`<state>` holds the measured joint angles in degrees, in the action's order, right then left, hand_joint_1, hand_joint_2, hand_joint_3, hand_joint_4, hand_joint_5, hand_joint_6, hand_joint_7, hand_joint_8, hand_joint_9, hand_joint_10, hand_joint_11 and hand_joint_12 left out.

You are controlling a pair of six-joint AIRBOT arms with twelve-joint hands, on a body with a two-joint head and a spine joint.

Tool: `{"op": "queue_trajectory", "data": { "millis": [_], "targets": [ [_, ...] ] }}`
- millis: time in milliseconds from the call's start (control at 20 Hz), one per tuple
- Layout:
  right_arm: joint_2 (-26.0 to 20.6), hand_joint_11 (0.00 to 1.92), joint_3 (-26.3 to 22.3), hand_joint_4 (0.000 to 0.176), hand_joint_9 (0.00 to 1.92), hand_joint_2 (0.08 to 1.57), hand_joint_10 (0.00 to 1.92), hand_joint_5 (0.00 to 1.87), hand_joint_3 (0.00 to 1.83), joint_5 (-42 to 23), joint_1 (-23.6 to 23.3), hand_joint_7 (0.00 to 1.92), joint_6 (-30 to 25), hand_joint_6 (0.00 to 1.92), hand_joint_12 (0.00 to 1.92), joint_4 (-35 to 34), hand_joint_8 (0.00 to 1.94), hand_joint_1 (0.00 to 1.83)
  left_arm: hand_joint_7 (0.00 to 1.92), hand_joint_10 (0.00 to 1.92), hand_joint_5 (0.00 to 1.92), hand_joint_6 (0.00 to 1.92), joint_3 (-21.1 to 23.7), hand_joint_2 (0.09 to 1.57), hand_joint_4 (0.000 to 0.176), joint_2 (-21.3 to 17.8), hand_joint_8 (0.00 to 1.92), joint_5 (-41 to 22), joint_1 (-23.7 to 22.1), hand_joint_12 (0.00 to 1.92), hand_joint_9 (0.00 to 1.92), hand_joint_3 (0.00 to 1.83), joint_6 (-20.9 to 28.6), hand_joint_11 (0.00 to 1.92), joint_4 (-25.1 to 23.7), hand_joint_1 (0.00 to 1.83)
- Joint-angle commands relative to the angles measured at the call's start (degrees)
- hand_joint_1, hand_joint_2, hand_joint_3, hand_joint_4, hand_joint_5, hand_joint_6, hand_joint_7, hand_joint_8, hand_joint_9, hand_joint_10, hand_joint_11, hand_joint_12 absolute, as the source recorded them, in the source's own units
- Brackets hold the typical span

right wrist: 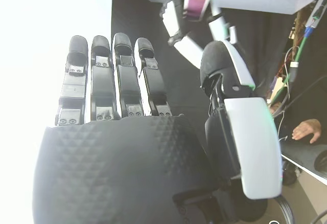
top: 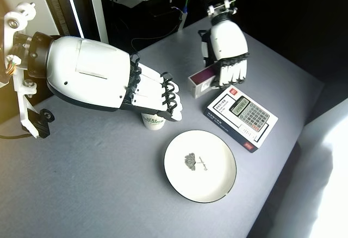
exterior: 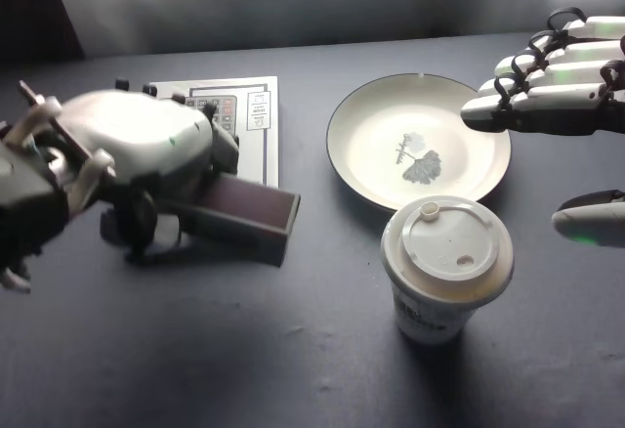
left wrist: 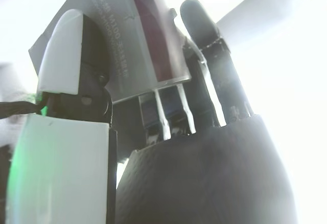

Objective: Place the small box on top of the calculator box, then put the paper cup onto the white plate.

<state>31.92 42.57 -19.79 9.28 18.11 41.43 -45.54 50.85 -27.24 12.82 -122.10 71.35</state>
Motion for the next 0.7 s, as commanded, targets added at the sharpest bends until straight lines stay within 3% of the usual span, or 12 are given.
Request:
{"op": "queue_trajectory", "data": {
  "millis": [0, 450, 650],
  "targets": [
    [-0.6, 0.0, -0.2, 0.0, 0.19, 1.32, 0.01, 0.22, 0.0, -4.9, -0.8, 0.23, -0.2, 0.0, 0.51, -1.5, 0.0, 0.27, 0.87, 1.59, 0.73, 1.06, -0.9, 1.22, 0.0, -0.2, 1.28, -1.3, -1.1, 1.34, 0.65, 0.0, -0.3, 0.43, -1.8, 1.35],
    [-0.6, 0.0, -0.2, 0.0, 0.19, 1.32, 0.0, 0.22, 0.0, -4.9, -0.8, 0.23, -0.2, 0.0, 0.47, -1.5, 0.0, 0.26, 0.78, 1.66, 0.75, 1.01, -13.0, 1.24, 0.0, 3.8, 1.43, 10.4, -5.4, 1.39, 0.59, 0.0, -0.2, 0.4, -0.7, 1.34],
    [-0.6, 0.0, -0.2, 0.0, 0.2, 1.32, 0.0, 0.23, 0.0, -4.9, -0.8, 0.24, -0.2, 0.0, 0.5, -1.5, 0.0, 0.26, 0.83, 1.62, 0.75, 1.03, -17.3, 1.23, 0.0, 5.5, 1.34, 12.6, -5.9, 1.37, 0.62, 0.0, 0.9, 0.4, -0.9, 1.34]
  ]
}}
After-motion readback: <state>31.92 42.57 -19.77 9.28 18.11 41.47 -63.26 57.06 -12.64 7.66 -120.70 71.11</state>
